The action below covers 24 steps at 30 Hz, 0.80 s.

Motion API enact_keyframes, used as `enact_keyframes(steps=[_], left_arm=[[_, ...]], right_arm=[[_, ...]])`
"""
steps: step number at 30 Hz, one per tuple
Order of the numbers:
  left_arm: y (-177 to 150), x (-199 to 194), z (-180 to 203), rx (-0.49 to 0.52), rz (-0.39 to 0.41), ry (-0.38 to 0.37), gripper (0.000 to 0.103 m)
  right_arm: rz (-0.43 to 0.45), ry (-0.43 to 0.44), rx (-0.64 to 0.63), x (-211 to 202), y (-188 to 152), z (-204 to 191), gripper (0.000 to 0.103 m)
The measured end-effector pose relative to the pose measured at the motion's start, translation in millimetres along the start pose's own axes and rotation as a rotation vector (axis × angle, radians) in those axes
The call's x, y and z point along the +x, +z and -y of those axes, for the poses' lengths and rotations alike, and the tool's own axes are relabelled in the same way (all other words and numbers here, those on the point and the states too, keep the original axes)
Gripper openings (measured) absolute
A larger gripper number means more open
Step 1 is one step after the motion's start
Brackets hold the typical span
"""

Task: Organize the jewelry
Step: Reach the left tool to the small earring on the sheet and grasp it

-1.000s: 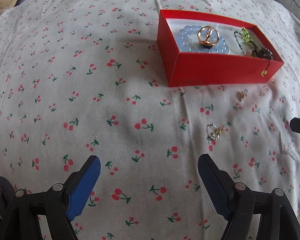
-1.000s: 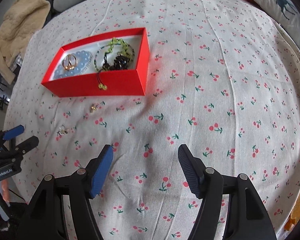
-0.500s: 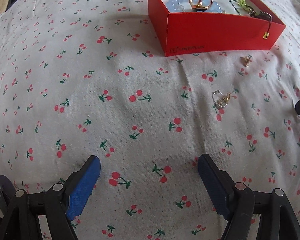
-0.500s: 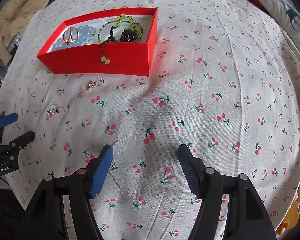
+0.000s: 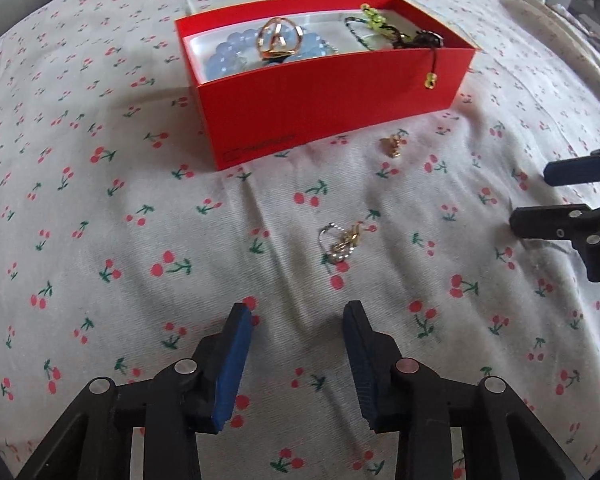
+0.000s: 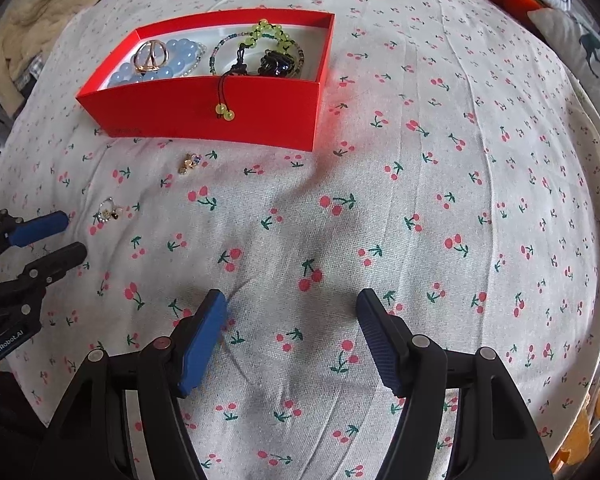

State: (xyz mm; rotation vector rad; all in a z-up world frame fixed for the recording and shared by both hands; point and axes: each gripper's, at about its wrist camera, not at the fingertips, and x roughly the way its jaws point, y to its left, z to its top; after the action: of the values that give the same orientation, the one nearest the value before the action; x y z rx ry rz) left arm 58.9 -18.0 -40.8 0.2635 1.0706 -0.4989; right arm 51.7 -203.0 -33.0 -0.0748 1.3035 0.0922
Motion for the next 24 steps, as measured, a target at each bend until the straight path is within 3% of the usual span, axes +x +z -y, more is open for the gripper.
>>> enact_keyframes(steps=[8, 10, 15, 24], left_arm=[[14, 11, 19, 0.061, 0.02, 0.012, 0.039], [16, 13, 21, 0.072, 0.024, 0.012, 0.034], [18, 14, 28, 0.106, 0.023, -0.002, 0.007], [15, 7, 30, 0.115, 0.018, -0.007, 0.0]], right_arm=[[0.0, 0.004, -0.005, 1, 1, -5, 0.072], [0.0, 0.006, -0.005, 0, 0, -3, 0.072], [-0.002, 0.008, -0.007, 0, -2, 0, 0.072], [-0.002, 0.008, -0.009, 1, -2, 1, 0.073]])
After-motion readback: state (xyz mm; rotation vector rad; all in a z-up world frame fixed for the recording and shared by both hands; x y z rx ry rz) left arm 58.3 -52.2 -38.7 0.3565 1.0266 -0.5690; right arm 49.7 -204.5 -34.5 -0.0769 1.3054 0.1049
